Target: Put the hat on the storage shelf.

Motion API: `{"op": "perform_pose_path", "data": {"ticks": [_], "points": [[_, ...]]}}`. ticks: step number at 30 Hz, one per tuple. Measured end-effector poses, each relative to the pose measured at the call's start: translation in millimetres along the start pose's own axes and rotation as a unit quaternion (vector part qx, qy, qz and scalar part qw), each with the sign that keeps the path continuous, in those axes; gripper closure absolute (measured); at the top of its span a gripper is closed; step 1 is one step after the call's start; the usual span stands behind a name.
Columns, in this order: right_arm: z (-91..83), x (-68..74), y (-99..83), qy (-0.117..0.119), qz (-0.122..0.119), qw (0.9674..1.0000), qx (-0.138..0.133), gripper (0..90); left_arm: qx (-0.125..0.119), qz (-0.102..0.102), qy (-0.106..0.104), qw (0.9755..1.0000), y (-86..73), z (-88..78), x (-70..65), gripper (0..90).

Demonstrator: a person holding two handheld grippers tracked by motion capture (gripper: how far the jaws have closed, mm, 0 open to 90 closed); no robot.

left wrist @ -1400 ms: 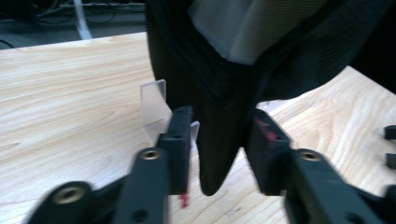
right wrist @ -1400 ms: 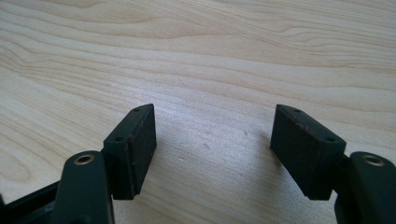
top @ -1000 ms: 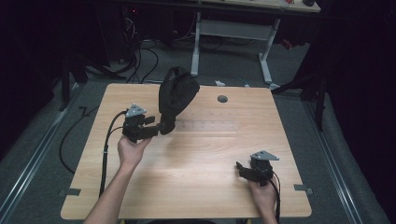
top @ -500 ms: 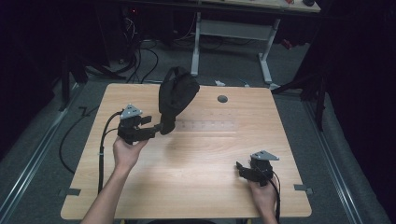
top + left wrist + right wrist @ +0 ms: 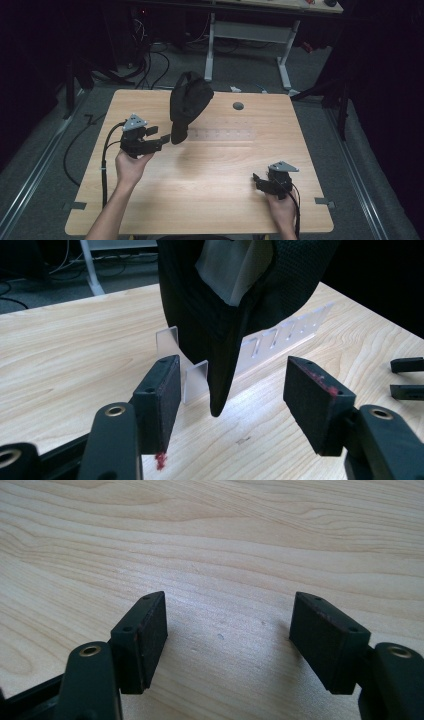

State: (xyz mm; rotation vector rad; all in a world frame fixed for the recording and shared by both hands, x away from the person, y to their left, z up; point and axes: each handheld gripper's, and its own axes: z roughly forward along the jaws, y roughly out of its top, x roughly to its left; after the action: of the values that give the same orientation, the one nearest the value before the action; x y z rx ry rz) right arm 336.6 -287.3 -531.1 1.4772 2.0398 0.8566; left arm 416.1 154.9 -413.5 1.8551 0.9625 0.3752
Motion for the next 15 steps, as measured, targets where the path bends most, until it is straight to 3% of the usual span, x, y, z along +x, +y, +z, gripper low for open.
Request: {"op": "perform_pose_path", "data": {"ticks": [15], "points": [[0.0, 0.1, 0.0, 0.0, 0.0, 1.0, 0.0, 31.3, -0.014, -0.021, -0.01, 0.9996, -17.1, -23.5, 2.5, 40.5]]}}
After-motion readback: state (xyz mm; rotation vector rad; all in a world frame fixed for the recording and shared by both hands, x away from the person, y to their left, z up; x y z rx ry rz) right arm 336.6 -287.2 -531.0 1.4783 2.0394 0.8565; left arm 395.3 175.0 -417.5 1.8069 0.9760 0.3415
